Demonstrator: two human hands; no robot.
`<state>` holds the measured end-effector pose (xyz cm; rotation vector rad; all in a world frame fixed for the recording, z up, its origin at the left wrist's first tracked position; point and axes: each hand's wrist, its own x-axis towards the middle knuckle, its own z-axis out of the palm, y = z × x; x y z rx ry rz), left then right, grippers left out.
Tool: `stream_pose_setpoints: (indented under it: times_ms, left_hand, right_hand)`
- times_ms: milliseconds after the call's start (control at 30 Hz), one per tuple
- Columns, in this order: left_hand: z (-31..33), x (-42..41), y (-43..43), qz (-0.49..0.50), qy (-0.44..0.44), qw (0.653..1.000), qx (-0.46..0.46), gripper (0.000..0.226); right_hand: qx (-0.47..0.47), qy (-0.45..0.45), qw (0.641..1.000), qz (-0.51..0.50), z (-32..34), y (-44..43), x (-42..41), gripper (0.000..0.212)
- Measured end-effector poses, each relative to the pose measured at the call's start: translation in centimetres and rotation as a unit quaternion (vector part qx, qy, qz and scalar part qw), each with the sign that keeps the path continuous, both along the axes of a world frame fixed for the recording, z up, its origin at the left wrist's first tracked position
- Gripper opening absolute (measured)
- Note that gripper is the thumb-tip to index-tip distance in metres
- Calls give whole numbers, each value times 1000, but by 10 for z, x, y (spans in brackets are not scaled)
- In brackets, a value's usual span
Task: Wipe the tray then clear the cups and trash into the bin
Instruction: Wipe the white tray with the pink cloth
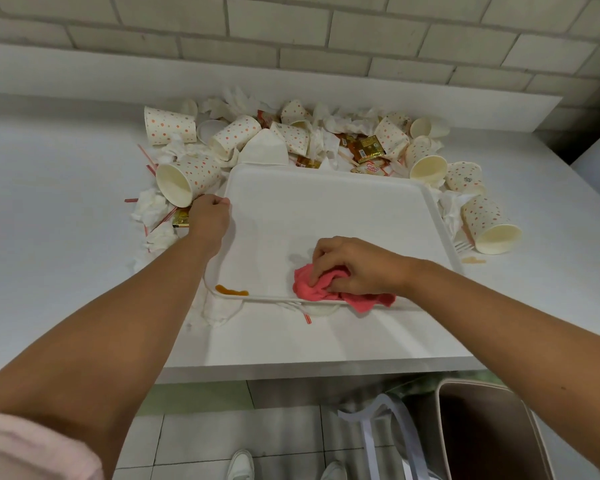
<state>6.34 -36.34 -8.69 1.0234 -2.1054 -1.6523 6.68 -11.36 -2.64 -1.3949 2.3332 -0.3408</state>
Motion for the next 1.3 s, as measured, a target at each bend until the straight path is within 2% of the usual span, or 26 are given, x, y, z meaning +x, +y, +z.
stream_pose_setpoints:
  times_ms: [167,267,467,667,833,967,1067,1300]
  left_hand:
    - [0,1,-2,-2,-5,1000,-8,33]
    - [1,2,-1,-1,1,1000,-3,33]
    - [3,5,-1,-12,13,1000,0,31]
    - [7,8,2,0,19,999,38,31]
    - [13,10,3,-5,14,998,55,31]
    - [23,12,6,-30,23,997,68,32]
    - [39,15,8,-62,51,993,85,17]
    - [71,18,9,-169,39,972,158,46]
  right_hand:
    - [-85,27,996,8,-18,-50,20,26]
    - [-102,42,994,13,-23,-73,30,28]
    - [-59,60,996,22,-18,-98,35,35]
    - [22,7,998,53,6,-77,11,42]
    - [1,31,998,52,4,-79,21,40]
    - [-30,79,996,28,-3,-93,36,41]
    - [-47,116,992,-17,-1,-93,37,42]
    - [-165,-8,976,-139,50,-47,5,32]
